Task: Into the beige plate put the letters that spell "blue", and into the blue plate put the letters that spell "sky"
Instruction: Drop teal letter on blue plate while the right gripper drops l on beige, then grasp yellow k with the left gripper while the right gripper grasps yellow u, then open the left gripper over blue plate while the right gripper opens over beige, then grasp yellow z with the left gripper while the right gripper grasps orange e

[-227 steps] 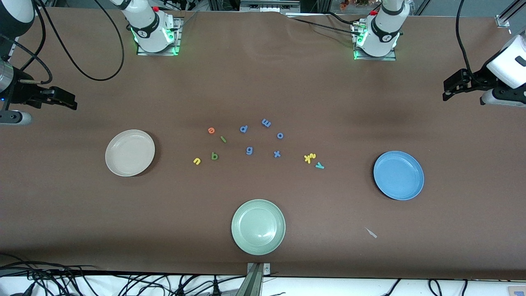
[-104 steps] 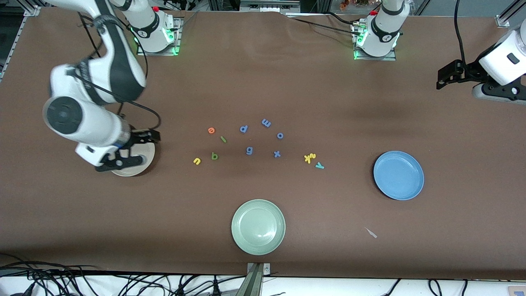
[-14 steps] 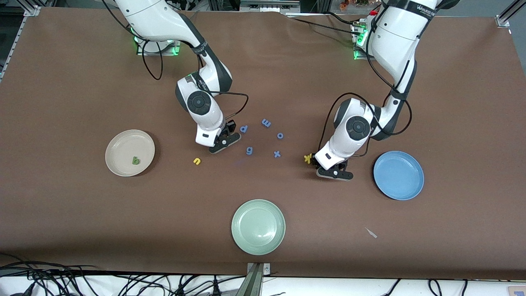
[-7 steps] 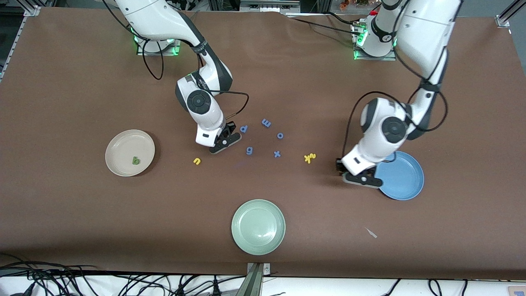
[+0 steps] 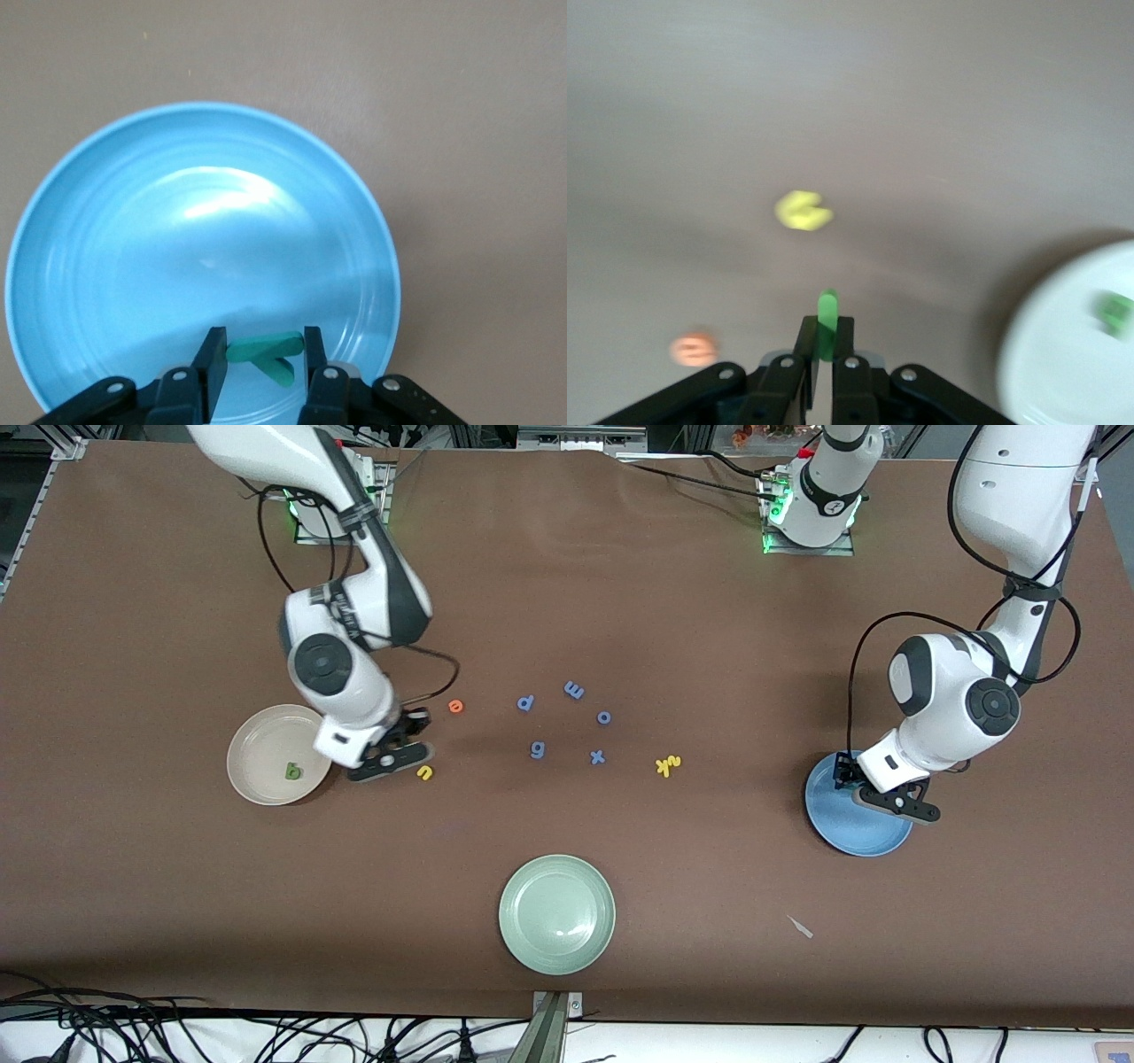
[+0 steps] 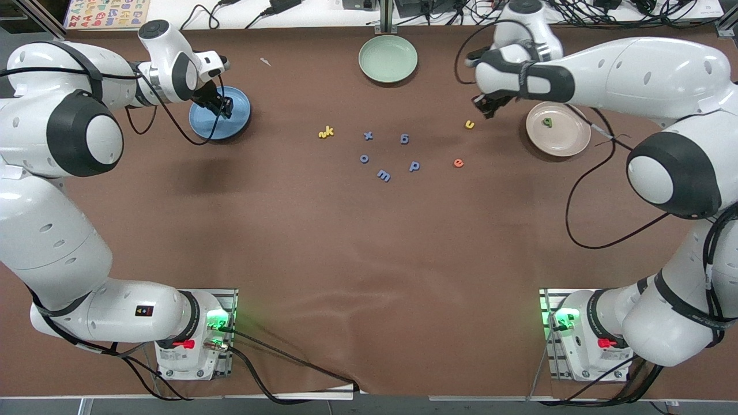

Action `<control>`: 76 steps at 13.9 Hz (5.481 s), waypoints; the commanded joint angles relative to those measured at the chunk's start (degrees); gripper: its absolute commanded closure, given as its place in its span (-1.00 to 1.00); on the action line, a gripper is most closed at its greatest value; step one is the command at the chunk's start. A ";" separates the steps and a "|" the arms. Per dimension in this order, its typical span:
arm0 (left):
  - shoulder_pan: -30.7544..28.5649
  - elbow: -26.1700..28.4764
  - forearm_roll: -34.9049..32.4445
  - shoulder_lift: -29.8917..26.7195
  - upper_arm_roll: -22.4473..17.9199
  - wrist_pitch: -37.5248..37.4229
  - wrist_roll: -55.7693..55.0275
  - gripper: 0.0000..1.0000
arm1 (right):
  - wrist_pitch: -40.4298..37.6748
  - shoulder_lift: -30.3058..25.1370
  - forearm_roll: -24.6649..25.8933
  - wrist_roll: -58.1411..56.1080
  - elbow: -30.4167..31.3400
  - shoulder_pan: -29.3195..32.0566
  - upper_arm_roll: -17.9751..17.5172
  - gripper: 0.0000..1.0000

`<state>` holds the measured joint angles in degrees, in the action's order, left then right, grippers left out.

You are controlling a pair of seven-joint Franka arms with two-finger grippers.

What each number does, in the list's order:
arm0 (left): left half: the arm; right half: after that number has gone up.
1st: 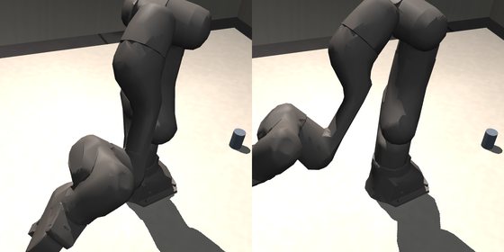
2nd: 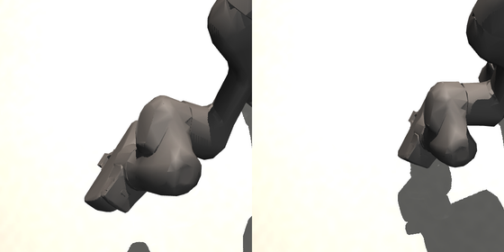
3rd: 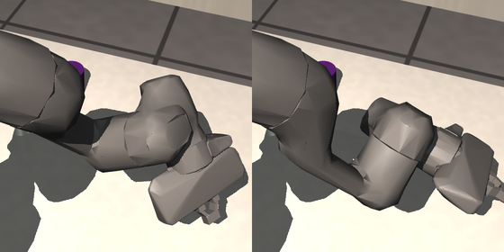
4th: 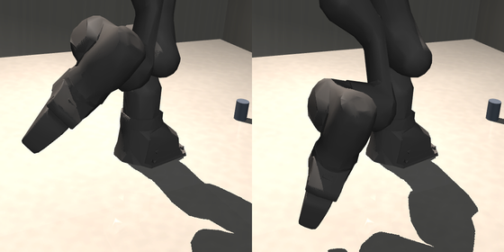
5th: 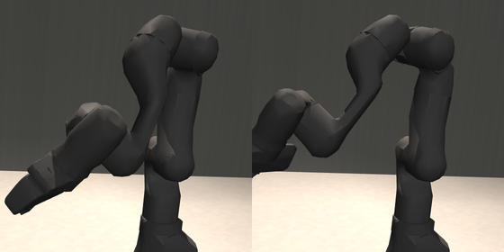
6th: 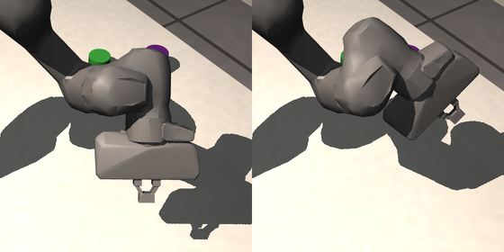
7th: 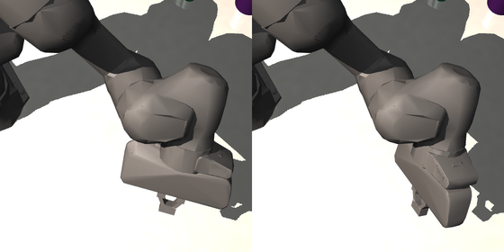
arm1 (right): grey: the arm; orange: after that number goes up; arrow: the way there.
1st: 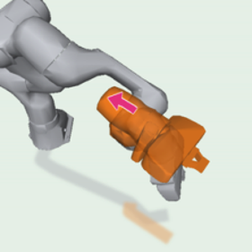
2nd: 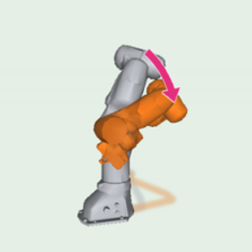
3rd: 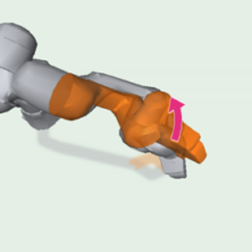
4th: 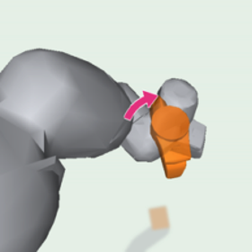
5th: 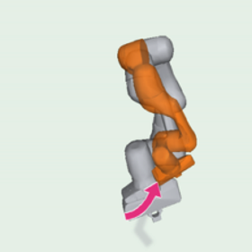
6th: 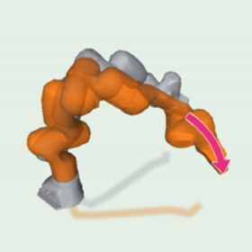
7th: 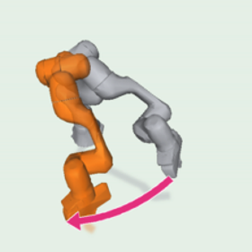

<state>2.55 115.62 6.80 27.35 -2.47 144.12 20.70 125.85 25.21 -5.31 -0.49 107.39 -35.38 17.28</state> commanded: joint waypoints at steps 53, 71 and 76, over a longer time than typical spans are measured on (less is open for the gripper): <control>10.14 -5.76 8.59 -2.37 5.54 -7.34 -20.81 0.62 | -0.96 8.48 -20.09 24.78 -1.77 -11.65 13.46 1.00; 2.35 -4.97 -1.45 -0.45 -1.05 -8.25 -3.38 -0.69 | -5.26 6.44 -20.17 -3.30 5.46 -19.01 26.66 -1.00; 11.59 -5.23 16.21 1.92 2.81 -4.40 -6.36 -0.74 | -5.89 4.85 -20.44 4.95 6.08 -28.24 26.49 -1.00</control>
<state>12.18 110.29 18.53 28.24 -0.75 137.00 15.77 120.25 31.41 -24.95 0.74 112.49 -59.78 43.17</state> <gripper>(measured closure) 0.123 0.000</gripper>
